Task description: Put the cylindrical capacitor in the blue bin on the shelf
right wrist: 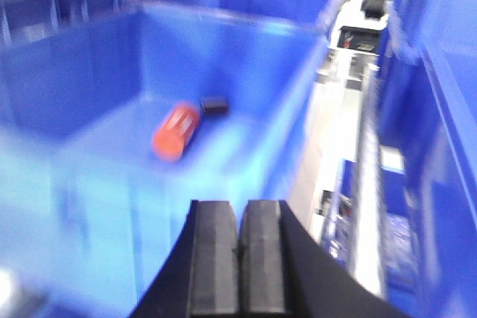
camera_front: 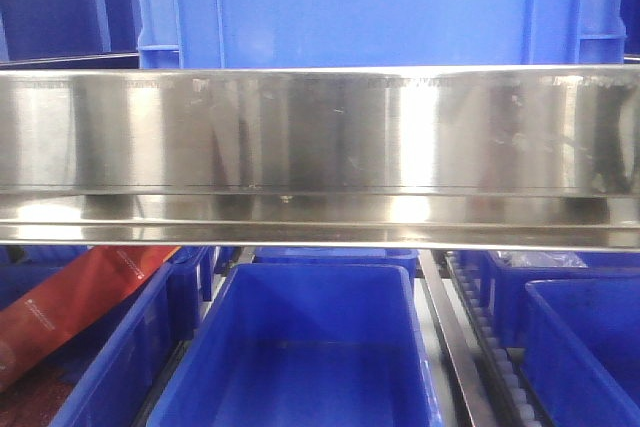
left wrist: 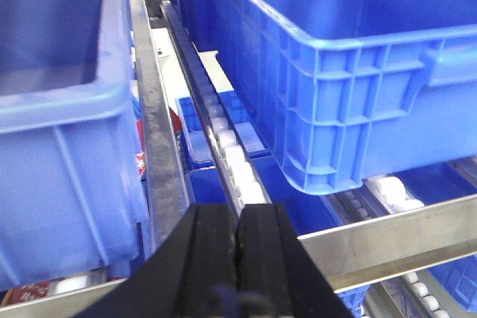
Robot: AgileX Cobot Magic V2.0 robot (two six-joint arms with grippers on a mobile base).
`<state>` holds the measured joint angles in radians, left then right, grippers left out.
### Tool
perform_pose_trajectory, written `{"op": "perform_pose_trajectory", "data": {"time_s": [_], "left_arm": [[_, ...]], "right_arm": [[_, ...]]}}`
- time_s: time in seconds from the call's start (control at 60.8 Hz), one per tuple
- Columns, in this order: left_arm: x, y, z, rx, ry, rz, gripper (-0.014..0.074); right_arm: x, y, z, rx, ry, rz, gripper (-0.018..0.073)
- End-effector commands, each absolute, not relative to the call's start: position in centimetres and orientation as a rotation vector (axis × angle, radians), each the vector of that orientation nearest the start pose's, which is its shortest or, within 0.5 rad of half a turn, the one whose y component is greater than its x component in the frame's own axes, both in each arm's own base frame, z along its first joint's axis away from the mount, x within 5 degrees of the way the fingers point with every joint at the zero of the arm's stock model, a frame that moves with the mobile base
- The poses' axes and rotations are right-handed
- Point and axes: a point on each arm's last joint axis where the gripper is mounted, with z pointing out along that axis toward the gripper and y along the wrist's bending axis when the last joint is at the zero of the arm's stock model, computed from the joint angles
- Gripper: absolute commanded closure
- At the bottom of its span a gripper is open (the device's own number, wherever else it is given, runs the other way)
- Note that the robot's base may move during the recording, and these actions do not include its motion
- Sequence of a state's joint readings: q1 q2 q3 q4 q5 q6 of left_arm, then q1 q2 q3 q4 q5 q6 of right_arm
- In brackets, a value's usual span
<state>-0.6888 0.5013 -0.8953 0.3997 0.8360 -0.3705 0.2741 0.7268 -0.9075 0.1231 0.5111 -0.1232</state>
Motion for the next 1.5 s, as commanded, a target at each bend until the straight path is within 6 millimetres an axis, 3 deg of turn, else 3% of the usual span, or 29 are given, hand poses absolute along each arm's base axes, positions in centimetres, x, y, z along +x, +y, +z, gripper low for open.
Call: {"op": "perform_pose_trajectory", "data": {"time_s": [0.0,0.181,0.378,1.266,1.48], "left_arm": [[6.8,-2.3,40.2,0.359,1.808,-0.282,0.0645],[6.9,-2.3,40.3,0.364,1.789,-0.275,0.0645],[6.9,-2.3,40.3,0.364,1.789,-0.275,0.0645],[6.7,-2.3,40.3,0.342,1.795,-0.298,0.0645],[6.2,-2.0,38.7,0.34,1.703,-0.241,0.0645]], "right_arm": [[11.5,3.6,39.1,-0.297,1.742,0.216,0.0721],[8.2,2.7,35.9,-0.281,1.67,0.217,0.0721],[6.5,2.1,34.9,-0.255,1.55,0.219,0.0721],[6.4,2.1,34.9,-0.254,1.547,0.219,0.0721],[6.4,2.1,34.9,-0.254,1.545,0.219,0.0721]]}}
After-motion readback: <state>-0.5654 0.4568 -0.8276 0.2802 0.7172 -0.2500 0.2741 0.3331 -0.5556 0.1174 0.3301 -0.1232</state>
